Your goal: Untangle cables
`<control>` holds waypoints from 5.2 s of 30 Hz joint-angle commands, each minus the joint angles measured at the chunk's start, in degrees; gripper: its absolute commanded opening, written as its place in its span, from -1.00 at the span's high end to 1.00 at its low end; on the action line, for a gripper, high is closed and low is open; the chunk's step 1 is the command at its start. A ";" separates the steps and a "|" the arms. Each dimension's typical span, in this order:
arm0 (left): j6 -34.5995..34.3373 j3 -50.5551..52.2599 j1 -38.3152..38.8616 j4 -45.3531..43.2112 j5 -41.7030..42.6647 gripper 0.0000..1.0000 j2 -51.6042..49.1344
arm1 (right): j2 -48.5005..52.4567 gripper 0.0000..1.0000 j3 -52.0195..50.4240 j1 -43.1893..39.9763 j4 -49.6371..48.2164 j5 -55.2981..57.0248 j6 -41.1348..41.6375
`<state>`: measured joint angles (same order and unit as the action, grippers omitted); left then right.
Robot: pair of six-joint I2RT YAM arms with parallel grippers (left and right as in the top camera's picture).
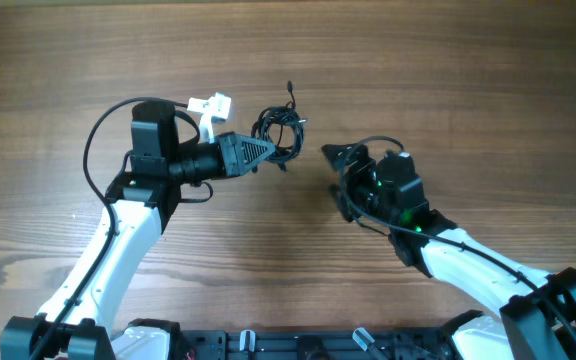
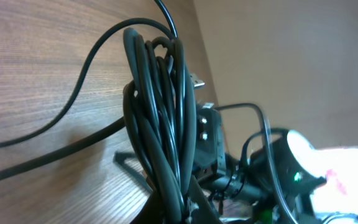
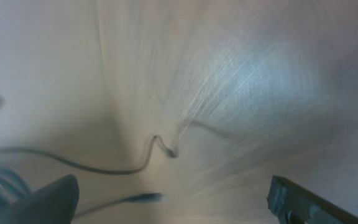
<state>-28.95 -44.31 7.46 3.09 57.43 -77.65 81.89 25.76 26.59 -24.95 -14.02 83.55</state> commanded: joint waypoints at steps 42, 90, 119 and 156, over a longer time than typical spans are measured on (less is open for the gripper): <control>34.21 -0.92 13.81 13.11 6.51 0.92 -1.11 | -2.19 0.86 22.23 -10.49 49.88 -42.34 -96.19; -87.41 -0.92 34.07 0.55 -52.61 -0.02 -1.14 | -2.19 0.91 22.23 -10.25 37.88 -28.76 -36.85; -29.99 -0.92 21.75 -3.41 -42.95 0.92 2.97 | -2.19 0.92 22.16 -6.64 39.28 -29.42 -79.36; -3.58 -0.92 20.31 -11.23 -12.59 0.92 3.82 | -1.09 0.77 21.81 -10.25 28.83 -21.73 -39.65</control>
<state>-33.26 -44.49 29.93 -5.32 29.30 -75.42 80.03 47.62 16.43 4.21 -42.13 43.72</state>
